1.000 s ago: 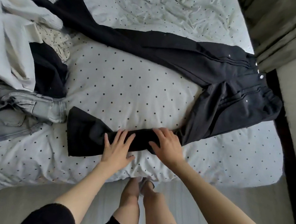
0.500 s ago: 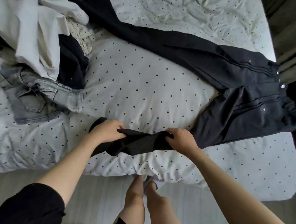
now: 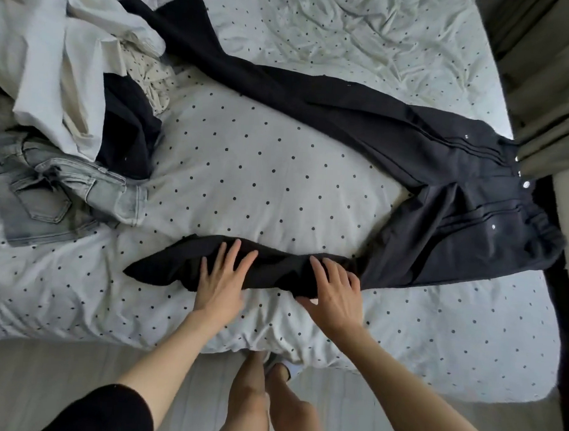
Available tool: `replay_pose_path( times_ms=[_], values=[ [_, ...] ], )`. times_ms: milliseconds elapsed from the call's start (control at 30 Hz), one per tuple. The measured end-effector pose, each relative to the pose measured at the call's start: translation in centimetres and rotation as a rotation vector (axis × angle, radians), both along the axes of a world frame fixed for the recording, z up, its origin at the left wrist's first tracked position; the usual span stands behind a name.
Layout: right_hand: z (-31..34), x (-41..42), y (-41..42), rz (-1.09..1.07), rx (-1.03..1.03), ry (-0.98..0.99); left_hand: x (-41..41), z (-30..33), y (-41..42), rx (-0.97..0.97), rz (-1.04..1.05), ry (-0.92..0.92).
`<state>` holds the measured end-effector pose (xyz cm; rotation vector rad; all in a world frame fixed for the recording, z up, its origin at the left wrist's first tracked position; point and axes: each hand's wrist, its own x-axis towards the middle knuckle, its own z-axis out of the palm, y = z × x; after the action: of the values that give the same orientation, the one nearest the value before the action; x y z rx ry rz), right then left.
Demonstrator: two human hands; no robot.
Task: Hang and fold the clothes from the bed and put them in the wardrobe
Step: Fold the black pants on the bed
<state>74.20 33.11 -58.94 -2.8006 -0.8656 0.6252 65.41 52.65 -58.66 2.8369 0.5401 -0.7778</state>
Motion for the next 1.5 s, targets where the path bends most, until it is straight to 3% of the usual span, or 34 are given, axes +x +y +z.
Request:
replay_pose_path(
  times_ms=[133,200,267,367,433,567,633,700,800,867,933,1033,1233,1400,1500],
  values=[
    [-1.3,1.3,-0.2,0.110,-0.114,-0.028,1.9,1.0,1.3,0.026,0.111,-0.197],
    [-0.5,2.1,0.2,-0.016,0.029,0.000,2.4,2.3,2.8,-0.090,0.171,-0.073],
    [1.1,2.6,0.1,-0.188,0.190,0.093,2.9,4.0,4.5,-0.290,0.203,0.178],
    [3.2,3.6,-0.3,-0.204,0.262,0.099,4.1,6.5,6.2,-0.374,0.186,0.317],
    [4.6,4.4,0.3,-0.165,0.293,0.010,5.0,7.3,6.7,-0.262,0.206,0.230],
    [6.3,5.5,2.3,-0.181,0.383,-0.119,5.2,7.5,5.6,0.147,0.211,-0.195],
    [6.0,4.4,2.3,-0.181,0.369,-0.183,4.0,6.6,4.2,0.218,0.169,-0.335],
    [4.8,2.3,1.1,-0.194,0.290,-0.227,1.9,5.2,2.2,0.192,0.111,-0.358],
    [2.4,-1.0,-1.7,-0.115,-0.006,-0.037,-1.9,2.6,-0.8,0.128,-0.024,-0.343],
    [0.5,-1.6,-3.0,-0.001,-0.181,0.022,-3.5,0.5,-1.6,0.087,-0.049,-0.201],
    [-0.5,-1.0,-3.2,0.065,-0.228,-0.016,-4.3,-1.4,-1.2,0.131,-0.078,-0.026],
    [-1.1,0.4,-2.2,0.135,-0.284,-0.142,-3.4,-3.0,-0.3,0.171,-0.047,0.000],
    [-0.3,1.5,-0.9,0.057,-0.172,-0.202,-1.5,-2.2,-1.7,0.080,0.075,-0.042],
    [1.7,2.2,-1.4,-0.080,0.063,-0.141,-0.5,0.7,-1.0,-0.044,0.270,-0.353],
    [3.6,2.8,-1.0,-0.066,0.093,-0.084,-1.0,3.0,0.3,-0.207,0.319,-0.399]
  ],
)
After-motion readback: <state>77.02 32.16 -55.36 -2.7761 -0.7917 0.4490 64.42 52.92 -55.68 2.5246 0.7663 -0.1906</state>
